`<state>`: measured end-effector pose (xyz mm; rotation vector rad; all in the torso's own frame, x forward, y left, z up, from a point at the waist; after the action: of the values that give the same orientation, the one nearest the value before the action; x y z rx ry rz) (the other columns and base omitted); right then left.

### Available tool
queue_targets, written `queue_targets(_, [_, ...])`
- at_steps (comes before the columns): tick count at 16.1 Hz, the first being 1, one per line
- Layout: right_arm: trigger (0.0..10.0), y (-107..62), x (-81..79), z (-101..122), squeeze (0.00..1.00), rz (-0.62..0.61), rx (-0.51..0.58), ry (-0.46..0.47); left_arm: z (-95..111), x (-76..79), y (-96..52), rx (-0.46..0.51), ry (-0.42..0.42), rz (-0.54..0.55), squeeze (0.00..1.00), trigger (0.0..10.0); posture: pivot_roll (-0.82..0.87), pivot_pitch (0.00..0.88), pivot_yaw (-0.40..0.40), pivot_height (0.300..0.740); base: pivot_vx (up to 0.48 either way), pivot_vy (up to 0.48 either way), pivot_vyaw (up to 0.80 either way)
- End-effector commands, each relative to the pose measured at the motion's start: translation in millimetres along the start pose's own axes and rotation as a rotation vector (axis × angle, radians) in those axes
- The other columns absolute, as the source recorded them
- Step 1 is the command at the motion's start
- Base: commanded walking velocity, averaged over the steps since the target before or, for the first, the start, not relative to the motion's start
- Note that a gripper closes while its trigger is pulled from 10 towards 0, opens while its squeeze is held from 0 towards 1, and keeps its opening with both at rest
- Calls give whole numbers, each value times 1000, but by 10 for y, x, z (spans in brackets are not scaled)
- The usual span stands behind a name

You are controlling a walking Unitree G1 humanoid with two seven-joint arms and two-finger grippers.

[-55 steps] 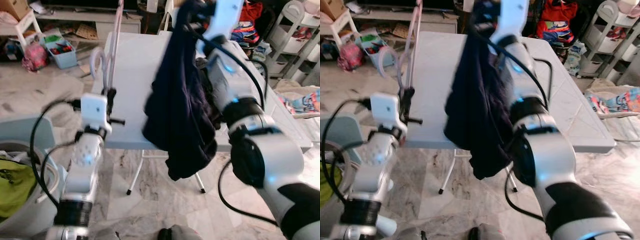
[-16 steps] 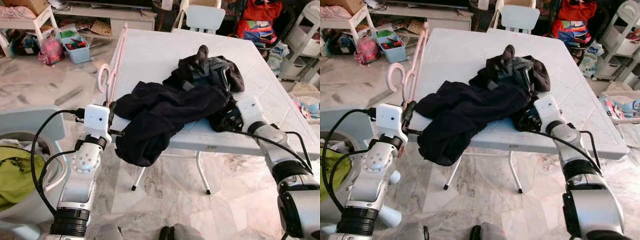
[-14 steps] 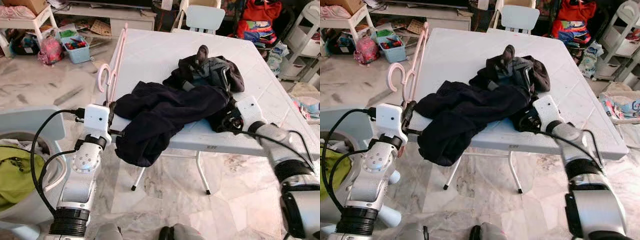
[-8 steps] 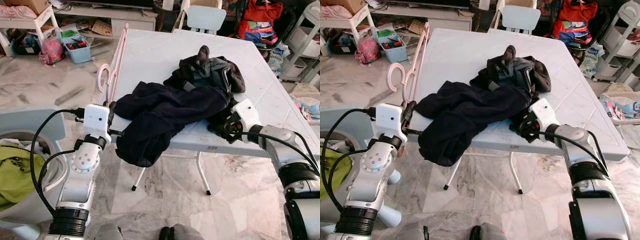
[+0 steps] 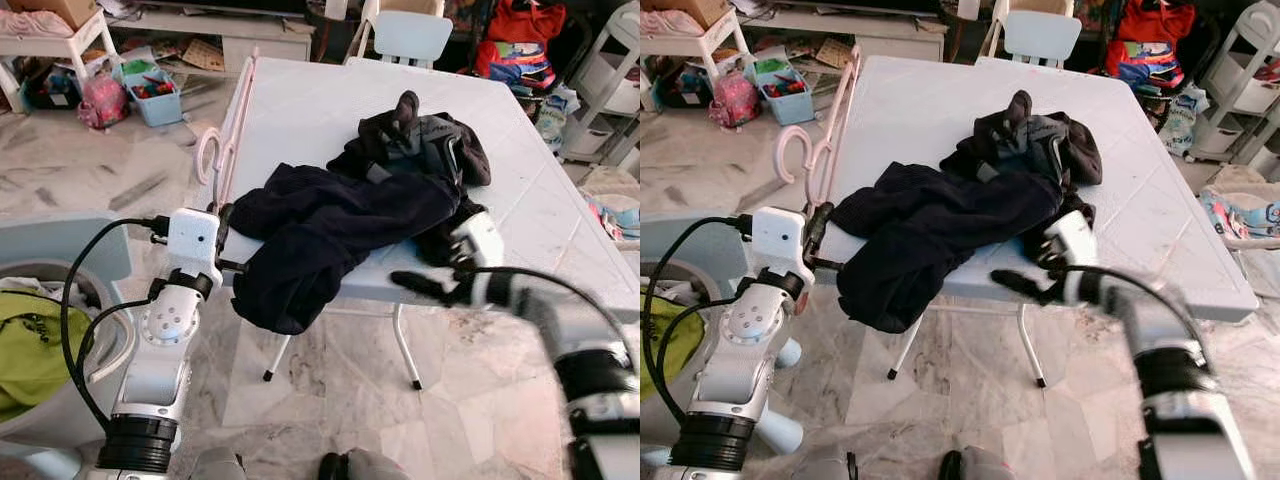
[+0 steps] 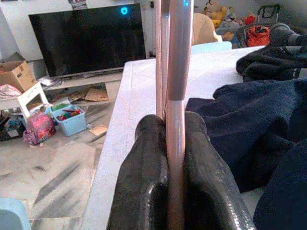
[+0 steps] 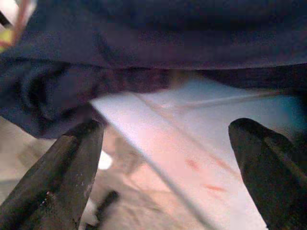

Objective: Hang hanger

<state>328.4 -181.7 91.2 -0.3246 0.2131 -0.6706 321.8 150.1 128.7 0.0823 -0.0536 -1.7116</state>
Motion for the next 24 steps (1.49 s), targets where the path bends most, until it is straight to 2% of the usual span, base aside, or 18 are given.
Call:
queue_targets(1, [10000,-17,-5,73,0,-10,37,12,-24,12,-8,-15,-3,-3,0,10000,12,26,-82,740,0,0,0])
queue_targets(4, [10000,113,-141,23,0,-20,50,74,-22,7,-9,-16,-5,-1,0,10000,13,27,-84,740,0,0,0])
queue_targets(6, [10000,286,-191,-32,0,-118,24,112,-23,9,-7,-17,-7,-2,0,10000,15,27,-83,740,0,0,0])
queue_targets(7, [10000,343,-243,-4,0,-124,37,145,-24,16,-10,-18,-8,-3,0,10000,18,28,-83,740,0,0,0])
queue_targets(9, [10000,423,-313,-9,0,-135,24,128,-33,28,-15,-23,-12,-8,0,10000,18,29,-83,740,0,0,0])
queue_targets(12, [10000,562,-453,61,0,-153,81,151,-67,55,-31,-32,-16,-13,0,10000,21,28,-89,740,0,0,0])
queue_targets(13, [10000,626,-507,123,0,-177,134,203,-66,59,-32,-32,-18,-13,0,10000,21,28,-89,740,0,0,0])
queue_targets(15, [10000,703,-574,200,0,-208,197,236,-66,63,-33,-32,-20,-12,0,10000,20,29,-90,740,0,0,0])
queue_targets(18, [10000,792,-594,260,0,-277,251,284,-77,97,-36,-36,-27,-21,0,10000,21,28,-87,740,0,0,0])
queue_targets(19, [2824,849,-570,276,0,-348,275,330,-76,125,-38,-36,-30,-28,0,10000,21,28,-84,740,0,0,0])
queue_targets(20, [0,854,-554,280,0,-372,281,341,-74,127,-38,-35,-30,-29,0,10000,24,29,-87,740,0,0,0])
queue_targets(24, [0,833,-448,272,0,-445,298,390,-67,100,-45,-35,-31,-19,0,10000,26,32,-90,740,0,0,0])
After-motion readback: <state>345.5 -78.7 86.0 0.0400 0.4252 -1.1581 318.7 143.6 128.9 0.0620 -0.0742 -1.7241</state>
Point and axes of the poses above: a point about 5 cm out from each wrist's last joint towards the gripper, its own y axis pointing out of the wrist towards the gripper, its own z axis along the axis of the wrist's last joint, x = y × z, the point moved 3 cm from there along y, pointing out of the wrist towards the gripper, and after that the axes turned 9 degrees about -y, right-handed, at the moved point
